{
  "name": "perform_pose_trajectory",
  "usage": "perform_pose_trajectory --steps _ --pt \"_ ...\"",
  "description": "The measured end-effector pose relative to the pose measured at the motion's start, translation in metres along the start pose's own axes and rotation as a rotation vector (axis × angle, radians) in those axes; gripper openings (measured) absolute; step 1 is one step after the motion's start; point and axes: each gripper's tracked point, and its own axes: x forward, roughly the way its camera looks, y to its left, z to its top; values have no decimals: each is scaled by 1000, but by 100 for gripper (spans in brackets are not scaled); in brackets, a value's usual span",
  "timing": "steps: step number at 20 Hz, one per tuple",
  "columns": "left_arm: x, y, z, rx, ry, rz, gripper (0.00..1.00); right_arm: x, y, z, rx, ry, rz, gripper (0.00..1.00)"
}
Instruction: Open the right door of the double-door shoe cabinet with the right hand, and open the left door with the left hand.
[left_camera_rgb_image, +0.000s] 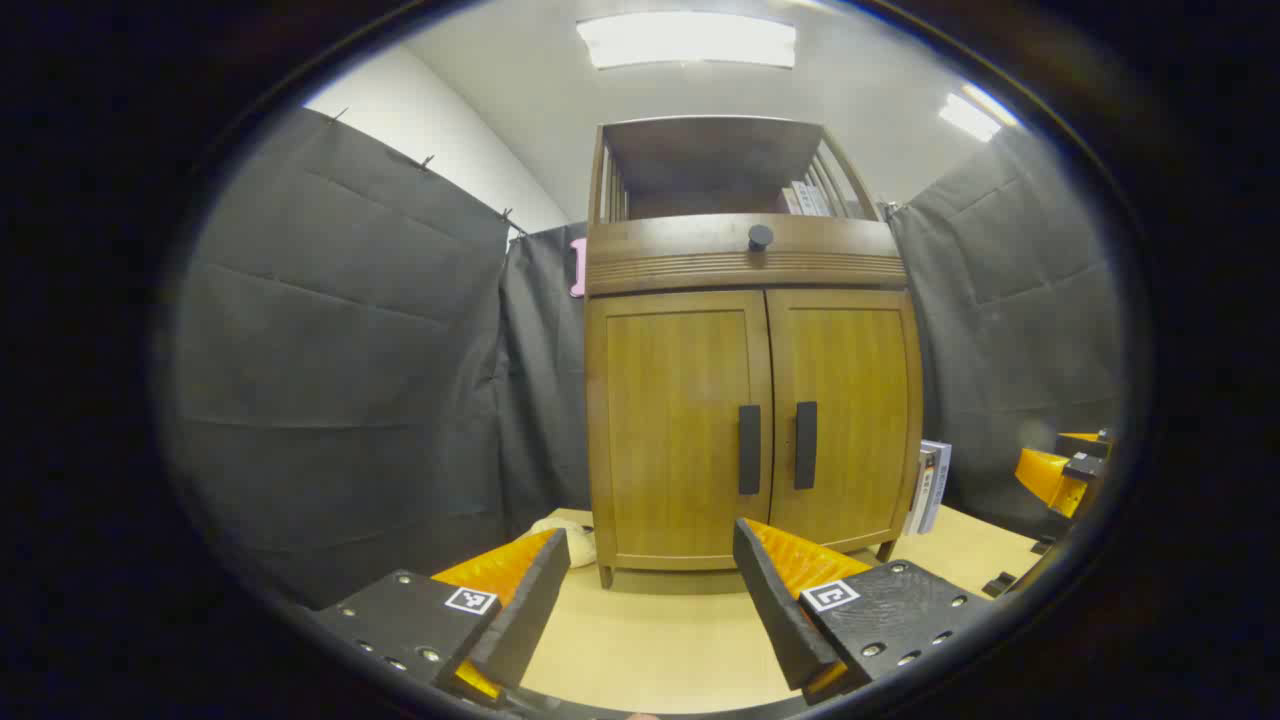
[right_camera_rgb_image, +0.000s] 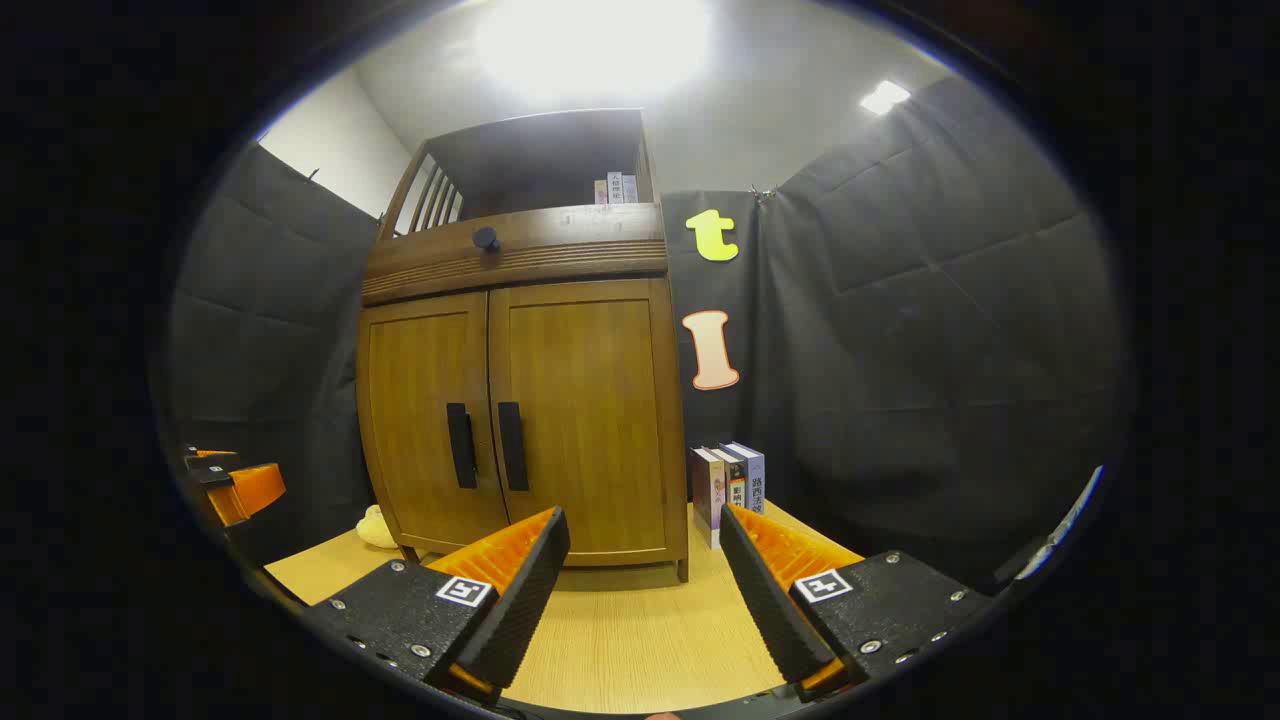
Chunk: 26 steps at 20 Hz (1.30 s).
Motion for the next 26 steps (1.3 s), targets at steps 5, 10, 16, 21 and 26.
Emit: perform_pose_trajectory --steps 5,10,16,21,26 --pt "-1 1 1 -14 2 -10 100 -5 4 2 -7 -1 0 92" --pt "-2 0 2 -7 -9 -24 100 -9 7 2 -5 1 1 94" --pt "-4 1 6 -4 -25 -29 100 -12 11 6 -10 -14 15 94" --pt "-5 5 7 -12 -30 -22 94 -7 15 7 -1 -13 24 94" --pt "-11 13 8 -9 -32 -7 100 15 26 15 11 -20 44 94"
